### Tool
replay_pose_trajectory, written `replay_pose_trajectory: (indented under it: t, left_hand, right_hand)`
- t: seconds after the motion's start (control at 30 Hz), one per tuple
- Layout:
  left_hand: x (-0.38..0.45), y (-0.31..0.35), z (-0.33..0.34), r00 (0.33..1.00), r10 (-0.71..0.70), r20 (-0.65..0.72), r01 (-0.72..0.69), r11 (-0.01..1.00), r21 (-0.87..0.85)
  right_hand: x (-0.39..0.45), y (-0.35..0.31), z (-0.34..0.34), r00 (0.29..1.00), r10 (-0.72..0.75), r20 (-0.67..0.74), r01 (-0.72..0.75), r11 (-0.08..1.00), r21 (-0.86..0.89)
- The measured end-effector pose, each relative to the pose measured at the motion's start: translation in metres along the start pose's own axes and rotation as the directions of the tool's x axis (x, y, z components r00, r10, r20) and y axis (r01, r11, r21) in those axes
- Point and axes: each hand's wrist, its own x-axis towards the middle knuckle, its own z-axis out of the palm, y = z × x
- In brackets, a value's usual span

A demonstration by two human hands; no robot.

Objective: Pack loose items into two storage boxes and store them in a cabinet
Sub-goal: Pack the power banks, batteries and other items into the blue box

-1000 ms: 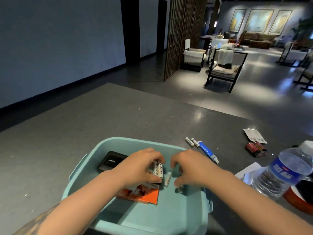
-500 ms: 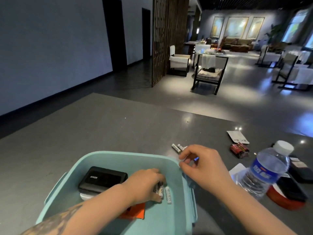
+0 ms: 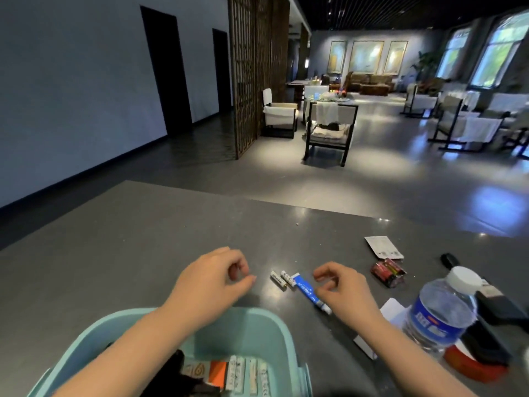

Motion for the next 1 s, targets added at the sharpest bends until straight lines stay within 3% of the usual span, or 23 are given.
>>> replay_pose_trajectory:
  t: [0.13,0.3,0.43,0.57,0.77,0.9,1.0]
  left_hand:
    - [0.054,-0.003,0.048,0.974,-0.102,0.204,0.080,0.990,0.114]
    - [0.101,-0.002,0.110,0.866,-0.227,0.446,0.078,0.942,0.327]
    - [0.114,-0.010,0.139,0.820,-0.294,0.491,0.107,0.921,0.374]
    - [0.116,-0.023,0.149,0.822,-0.281,0.496,0.119,0.936,0.332]
    - [0.116,-0.024,0.156,0.852,-0.225,0.473,0.090,0.952,0.292]
    - [0.118,-0.024,0.159,0.860,-0.244,0.448,0.109,0.946,0.306]
    - [0.117,-0.020,0.146,0.866,-0.235,0.442,0.120,0.955,0.272]
  right_hand:
    - [0.024,0.015,0.020,0.990,-0.027,0.137,0.055,0.979,-0.199]
    - [0.068,0.027,0.038,0.950,-0.066,0.304,0.189,0.899,-0.395]
    - [0.094,0.024,0.045,0.873,-0.096,0.477,0.346,0.813,-0.468]
    - [0.107,0.026,0.052,0.827,-0.081,0.556,0.412,0.760,-0.503]
    - [0.112,0.031,0.062,0.809,-0.151,0.568,0.469,0.749,-0.468]
    - [0.111,0.032,0.062,0.851,-0.175,0.495,0.444,0.742,-0.503]
    - [0.101,0.031,0.056,0.903,-0.201,0.379,0.372,0.807,-0.459]
